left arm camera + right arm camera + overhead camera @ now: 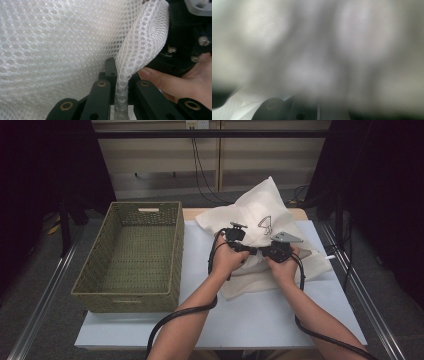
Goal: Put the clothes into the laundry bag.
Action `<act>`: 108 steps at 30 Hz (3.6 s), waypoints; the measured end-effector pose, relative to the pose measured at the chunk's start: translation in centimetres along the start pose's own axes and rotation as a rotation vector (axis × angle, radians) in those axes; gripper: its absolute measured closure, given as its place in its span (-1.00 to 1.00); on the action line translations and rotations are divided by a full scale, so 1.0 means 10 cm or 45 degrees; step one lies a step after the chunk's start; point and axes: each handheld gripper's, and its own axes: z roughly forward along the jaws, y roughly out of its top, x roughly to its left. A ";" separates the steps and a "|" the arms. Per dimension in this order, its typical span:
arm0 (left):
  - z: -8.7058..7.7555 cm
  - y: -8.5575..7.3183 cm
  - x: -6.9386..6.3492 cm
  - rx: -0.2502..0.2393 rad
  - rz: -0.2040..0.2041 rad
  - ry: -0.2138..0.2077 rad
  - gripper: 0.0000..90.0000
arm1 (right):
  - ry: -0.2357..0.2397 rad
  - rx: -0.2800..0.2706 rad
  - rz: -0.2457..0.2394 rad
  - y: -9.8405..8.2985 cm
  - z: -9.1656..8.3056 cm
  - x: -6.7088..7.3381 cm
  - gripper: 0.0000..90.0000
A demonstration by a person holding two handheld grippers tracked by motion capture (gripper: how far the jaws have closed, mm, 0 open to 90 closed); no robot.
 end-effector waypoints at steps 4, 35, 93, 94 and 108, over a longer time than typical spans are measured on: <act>-0.02 0.02 0.00 0.020 -0.007 -0.005 0.93 | -0.028 -0.010 -0.005 0.02 0.11 -0.01 0.87; 0.46 -0.11 0.11 0.030 0.100 0.231 0.94 | 0.013 0.180 0.062 -0.05 -0.54 -0.21 0.10; 0.48 -0.18 0.09 0.044 0.170 0.265 0.93 | -0.010 0.293 0.137 -0.13 -0.63 -0.42 0.02; 0.47 -0.17 0.10 0.047 0.160 0.254 0.93 | -0.011 0.289 0.122 -0.14 -0.64 -0.42 0.02; 0.18 -0.21 -0.19 0.025 0.141 0.073 0.74 | -0.013 0.249 0.119 -0.12 -0.83 -0.43 -0.07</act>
